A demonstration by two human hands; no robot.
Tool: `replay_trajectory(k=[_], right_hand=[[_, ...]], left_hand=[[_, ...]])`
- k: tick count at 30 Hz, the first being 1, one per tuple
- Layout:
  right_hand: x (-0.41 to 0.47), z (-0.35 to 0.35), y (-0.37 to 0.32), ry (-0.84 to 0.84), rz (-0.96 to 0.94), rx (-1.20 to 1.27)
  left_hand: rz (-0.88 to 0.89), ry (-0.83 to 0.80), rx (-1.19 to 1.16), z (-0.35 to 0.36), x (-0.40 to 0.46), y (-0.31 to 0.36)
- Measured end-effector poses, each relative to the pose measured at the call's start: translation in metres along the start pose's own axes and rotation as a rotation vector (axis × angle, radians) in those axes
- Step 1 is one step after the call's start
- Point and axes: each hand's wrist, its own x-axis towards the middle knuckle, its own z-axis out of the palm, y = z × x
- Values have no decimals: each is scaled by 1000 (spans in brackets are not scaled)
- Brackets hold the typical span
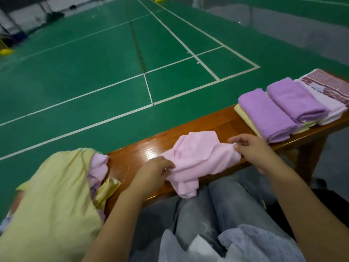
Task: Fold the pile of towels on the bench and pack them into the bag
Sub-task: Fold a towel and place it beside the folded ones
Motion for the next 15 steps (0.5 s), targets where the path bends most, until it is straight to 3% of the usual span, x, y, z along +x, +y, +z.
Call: replay_trajectory(k=[3,9,15], right_hand=[[-7,5,25,16,100,-107],[-8,2,29,24,122,-160],[-10,2,28,-7,119,-167]], left_hand=[[-166,-117,-166,21,-14,-3],[-515,244,-249,22,-4,-7],[-414,193,-374,26,18,-4]])
